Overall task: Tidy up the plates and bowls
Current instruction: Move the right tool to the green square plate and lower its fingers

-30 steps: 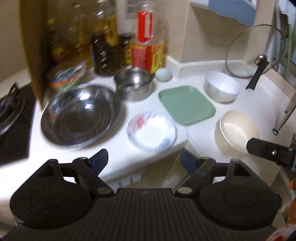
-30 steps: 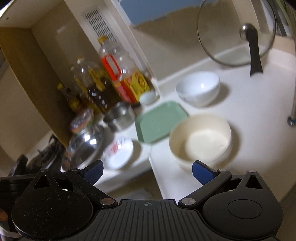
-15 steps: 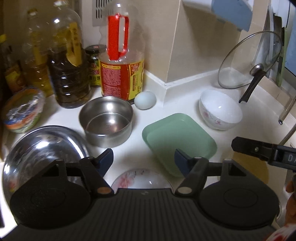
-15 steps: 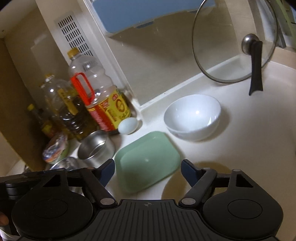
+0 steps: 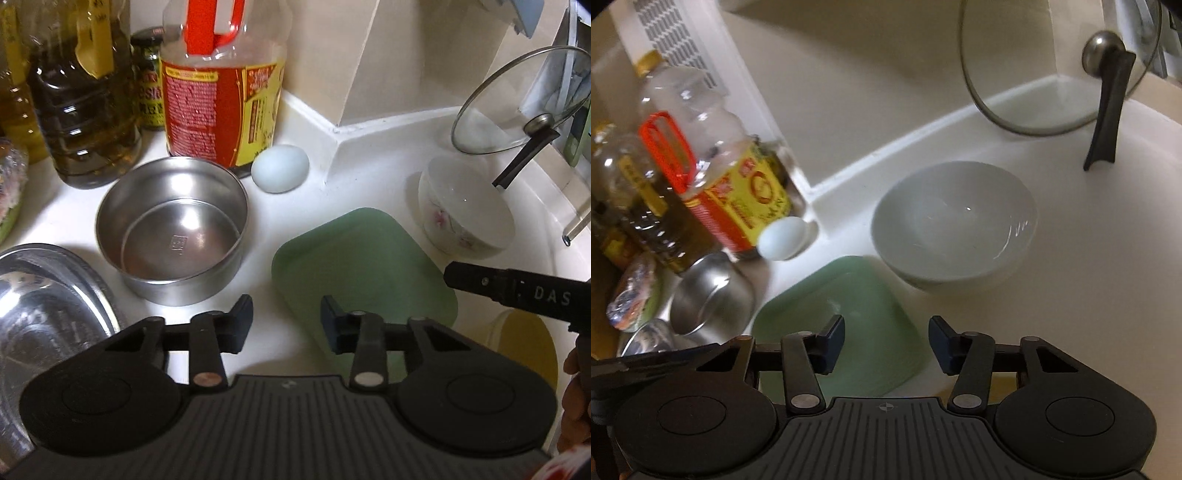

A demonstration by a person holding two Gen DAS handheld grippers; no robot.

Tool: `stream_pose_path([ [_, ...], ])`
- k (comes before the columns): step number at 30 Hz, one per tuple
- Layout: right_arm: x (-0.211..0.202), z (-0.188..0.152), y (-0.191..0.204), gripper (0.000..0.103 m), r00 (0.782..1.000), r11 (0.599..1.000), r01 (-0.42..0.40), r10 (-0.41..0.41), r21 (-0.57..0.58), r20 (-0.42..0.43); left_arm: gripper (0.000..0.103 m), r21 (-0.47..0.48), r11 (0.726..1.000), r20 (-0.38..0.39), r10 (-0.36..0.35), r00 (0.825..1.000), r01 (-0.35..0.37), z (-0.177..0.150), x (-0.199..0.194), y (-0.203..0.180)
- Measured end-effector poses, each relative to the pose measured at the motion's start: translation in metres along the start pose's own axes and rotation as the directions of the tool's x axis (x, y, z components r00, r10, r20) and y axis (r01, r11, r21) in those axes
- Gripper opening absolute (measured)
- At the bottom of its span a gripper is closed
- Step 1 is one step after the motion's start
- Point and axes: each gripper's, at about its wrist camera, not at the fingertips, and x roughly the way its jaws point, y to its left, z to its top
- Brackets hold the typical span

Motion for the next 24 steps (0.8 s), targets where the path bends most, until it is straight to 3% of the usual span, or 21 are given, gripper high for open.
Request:
stream_pose_path([
  [10,0.03,0.01,-0.002,0.041,0.992,0.998,0.056,-0.053,0.021,-0.114,0.032,-0.02,1.0,-0.045,-0.01,0.999,0.009,0.007,0.018,0.002],
  [19,0.042,0.014,-0.004,0.025,0.985,0.998,0.053,-0.045,0.039,-0.167,0.025,-0.017,1.0,-0.067,-0.001,0.998,0.0,0.006,0.024,-0.004],
  [24,0.042,0.015,-0.005,0.01,0.986,0.998,0.05,-0.043,0.044,-0.16,0.019,-0.024,1.0,-0.062,0.009,0.998,-0.01,0.005,0.024,-0.003],
])
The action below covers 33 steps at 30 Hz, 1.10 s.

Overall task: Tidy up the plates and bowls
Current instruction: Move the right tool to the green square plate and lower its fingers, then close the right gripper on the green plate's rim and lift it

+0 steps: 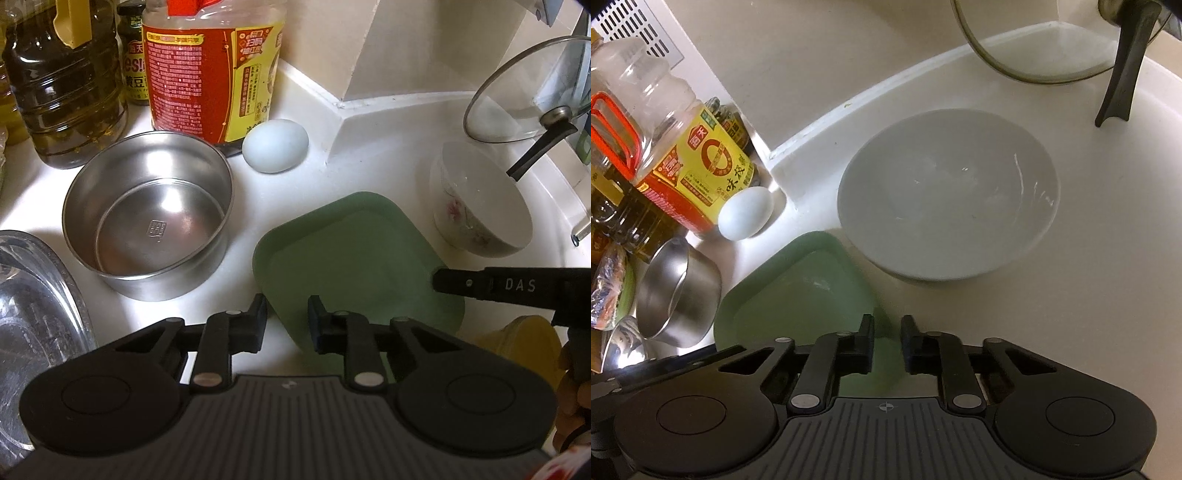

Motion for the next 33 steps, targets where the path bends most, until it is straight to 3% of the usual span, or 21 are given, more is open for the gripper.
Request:
stream_pose_path([
  [17,-0.027,-0.004,0.007,0.006,0.993,0.997,-0.066,0.069,-0.036,0.094,0.017,-0.016,1.0,0.097,0.01,0.995,-0.008,0.003,-0.03,0.007],
  [33,-0.06,-0.023,0.011,0.005,0.978,0.986,-0.141,0.152,-0.085,0.143,0.016,-0.047,0.998,0.179,0.046,0.983,-0.039,-0.021,-0.072,0.004],
])
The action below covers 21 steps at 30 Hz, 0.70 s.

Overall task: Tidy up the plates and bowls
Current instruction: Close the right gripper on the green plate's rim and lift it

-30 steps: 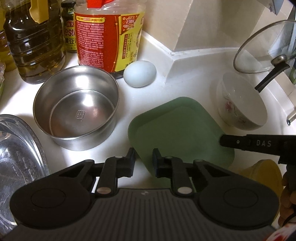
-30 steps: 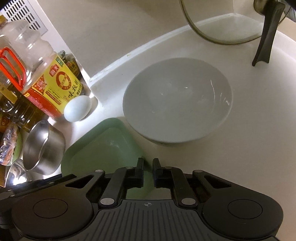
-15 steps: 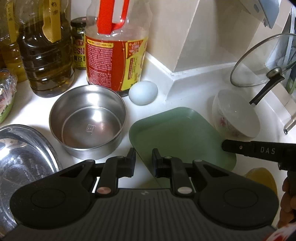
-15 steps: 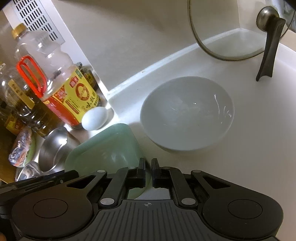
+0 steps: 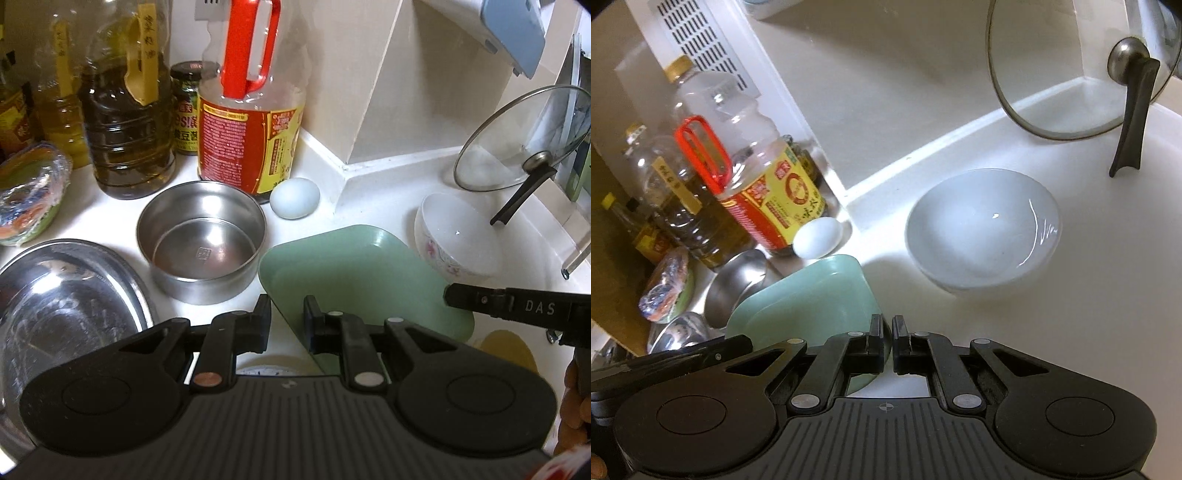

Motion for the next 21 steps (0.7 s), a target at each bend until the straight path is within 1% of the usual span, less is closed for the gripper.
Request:
stream_pose_path([
  [7,-0.018,-0.012,0.005,0.004,0.999,0.998,-0.047,0.048,-0.031,0.007,0.016,-0.026,0.999,0.036,0.043,0.998,-0.043,-0.018,-0.027,-0.005],
  [12,-0.03,-0.022,0.011,0.004,0.996,0.994,-0.093,0.093,-0.063,0.001,0.016,-0.065,0.995,0.06,0.086,0.994,-0.082,-0.034,-0.05,-0.006],
  [17,-0.041,-0.032,0.022,0.004,0.988,0.983,-0.152,0.151,-0.105,-0.02,0.016,-0.118,0.984,0.077,0.145,0.987,-0.135,-0.052,-0.077,-0.002],
  [21,-0.047,-0.042,0.034,0.004,0.979,0.969,-0.205,0.2,-0.141,-0.045,0.016,-0.159,0.969,0.089,0.203,0.975,-0.187,-0.068,-0.1,0.003],
])
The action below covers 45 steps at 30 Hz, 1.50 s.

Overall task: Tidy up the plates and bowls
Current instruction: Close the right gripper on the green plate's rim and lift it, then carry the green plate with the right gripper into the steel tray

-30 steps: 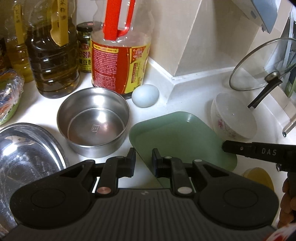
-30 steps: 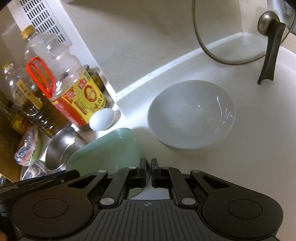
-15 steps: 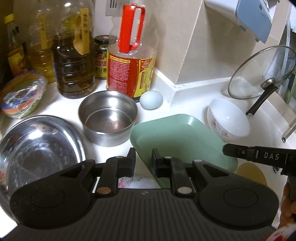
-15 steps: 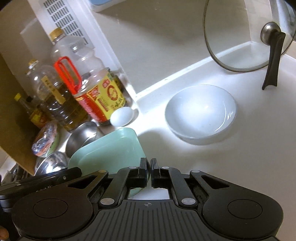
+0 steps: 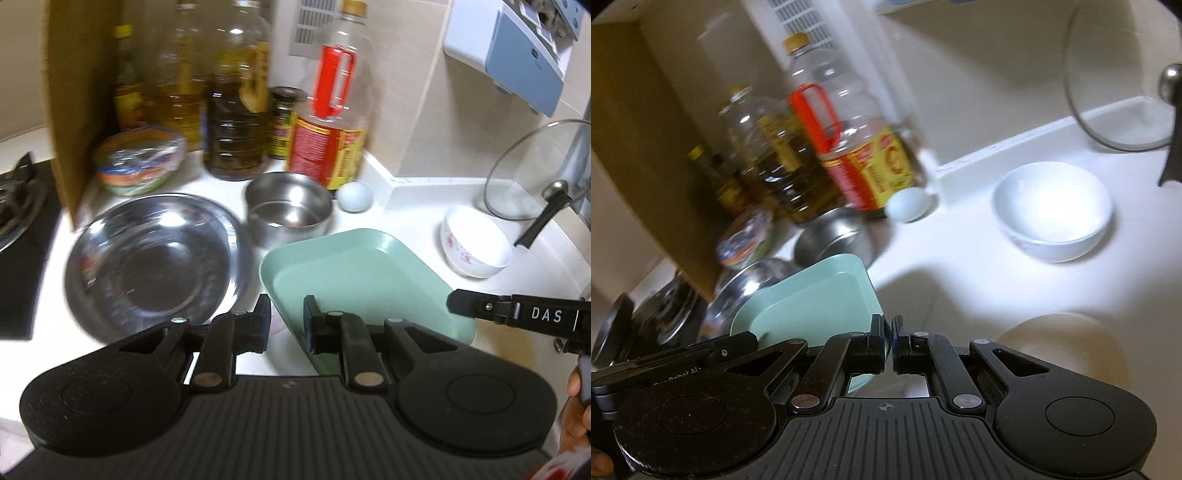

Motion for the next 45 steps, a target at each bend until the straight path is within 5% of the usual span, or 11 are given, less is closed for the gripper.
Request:
stream_pose_path([
  [17,0.024,-0.029,0.073,0.004,0.988,0.986,-0.135,0.127,-0.095,-0.09,0.017,-0.114,0.982,0.009,0.149,0.989,-0.147,-0.028,-0.04,0.075],
  [32,0.108,-0.011,0.127,0.004,0.99,0.992,-0.09,0.079,-0.09,-0.118,0.017,-0.097,0.988,-0.029,0.12,0.992,-0.122,0.019,0.024,0.158],
  [45,0.161,-0.01,0.138,0.004,0.984,0.997,-0.005,-0.008,-0.073,-0.177,0.017,-0.06,0.995,-0.117,0.075,0.99,-0.082,0.038,0.087,0.19],
])
